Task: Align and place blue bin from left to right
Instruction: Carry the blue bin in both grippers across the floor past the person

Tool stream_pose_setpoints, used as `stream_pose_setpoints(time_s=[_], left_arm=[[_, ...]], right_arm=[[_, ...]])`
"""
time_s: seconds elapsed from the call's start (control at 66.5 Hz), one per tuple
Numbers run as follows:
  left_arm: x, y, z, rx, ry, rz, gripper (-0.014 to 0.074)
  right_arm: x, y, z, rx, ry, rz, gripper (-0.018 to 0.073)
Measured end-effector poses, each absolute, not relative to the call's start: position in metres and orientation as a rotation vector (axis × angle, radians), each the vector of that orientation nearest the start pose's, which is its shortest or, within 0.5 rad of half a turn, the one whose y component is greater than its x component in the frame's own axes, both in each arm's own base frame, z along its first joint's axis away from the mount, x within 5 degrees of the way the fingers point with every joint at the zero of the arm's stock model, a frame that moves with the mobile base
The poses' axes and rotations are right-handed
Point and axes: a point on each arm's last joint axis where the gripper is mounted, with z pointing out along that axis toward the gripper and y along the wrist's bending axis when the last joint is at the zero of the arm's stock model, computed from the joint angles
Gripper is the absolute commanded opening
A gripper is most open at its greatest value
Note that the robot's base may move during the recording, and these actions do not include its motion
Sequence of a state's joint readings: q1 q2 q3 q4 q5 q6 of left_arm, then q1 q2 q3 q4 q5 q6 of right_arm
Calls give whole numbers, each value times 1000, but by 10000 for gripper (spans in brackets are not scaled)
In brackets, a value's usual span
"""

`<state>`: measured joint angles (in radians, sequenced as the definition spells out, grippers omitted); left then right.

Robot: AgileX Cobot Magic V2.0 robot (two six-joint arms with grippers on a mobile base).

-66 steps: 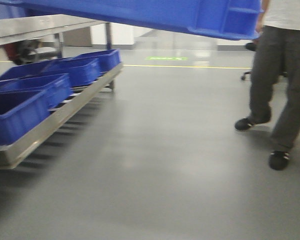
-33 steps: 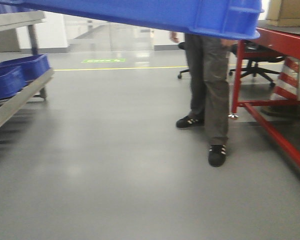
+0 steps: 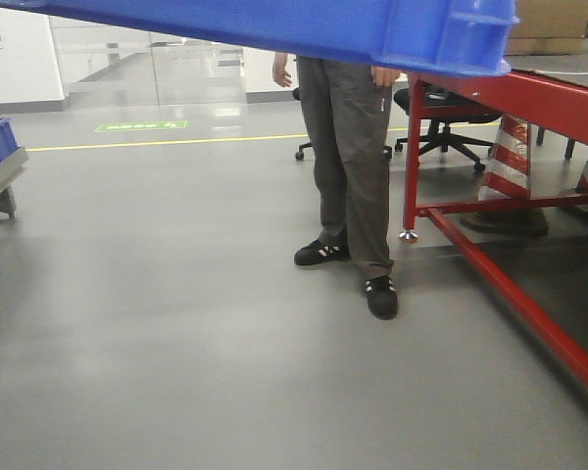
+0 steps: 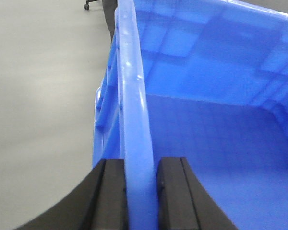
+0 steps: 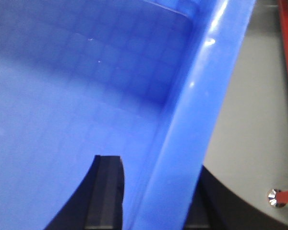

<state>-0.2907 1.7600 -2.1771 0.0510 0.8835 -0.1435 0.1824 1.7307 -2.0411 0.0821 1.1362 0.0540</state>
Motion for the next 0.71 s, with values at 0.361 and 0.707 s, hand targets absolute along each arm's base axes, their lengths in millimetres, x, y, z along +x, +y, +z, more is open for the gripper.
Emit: stream_pose_setpoints(time_s=[0.361,0.707], left_arm=[[369,-107,500,149,1950,-227,-111],[369,-107,500,149,1950,-227,-111]], right_arm=[[365,74,452,-147,2311,224,-69],[365,74,452,-147,2311,224,-69]])
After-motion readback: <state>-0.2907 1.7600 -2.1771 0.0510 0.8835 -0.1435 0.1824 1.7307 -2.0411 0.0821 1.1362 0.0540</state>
